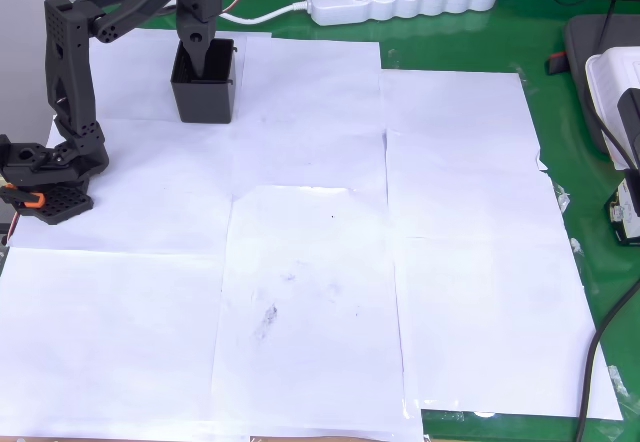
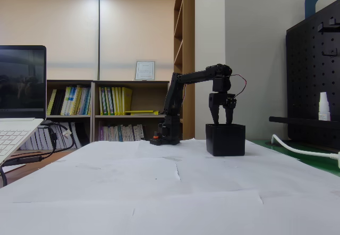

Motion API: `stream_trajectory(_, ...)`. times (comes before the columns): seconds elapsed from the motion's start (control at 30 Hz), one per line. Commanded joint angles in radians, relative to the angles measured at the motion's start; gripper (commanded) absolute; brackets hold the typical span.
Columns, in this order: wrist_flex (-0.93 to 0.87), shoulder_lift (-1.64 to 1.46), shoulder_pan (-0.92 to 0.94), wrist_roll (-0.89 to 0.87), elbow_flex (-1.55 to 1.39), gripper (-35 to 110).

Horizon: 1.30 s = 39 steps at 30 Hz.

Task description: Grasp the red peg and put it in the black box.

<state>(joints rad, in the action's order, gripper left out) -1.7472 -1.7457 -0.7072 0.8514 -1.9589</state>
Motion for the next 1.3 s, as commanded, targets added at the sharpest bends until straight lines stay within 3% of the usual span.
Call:
stream_trajectory(0.0,-0.023,0.032,-0.003,-0.015,-0.055,12)
stream_trajectory(0.23,-0.11,0.149,0.012,0.023,-0.169,12)
stream_trajectory(0.43,-0.204,0.285,0.043,0.153,-0.288,12)
stream_trajectory(0.63,-0.204,0.462,0.153,0.302,-0.23,12)
stream_trajectory(0.83,-0.178,0.704,0.342,0.451,0.015,10)
stream_trajectory(1.03,0.009,1.094,0.546,0.577,0.489,10)
stream_trajectory(1.27,0.071,1.457,0.594,0.583,0.946,10)
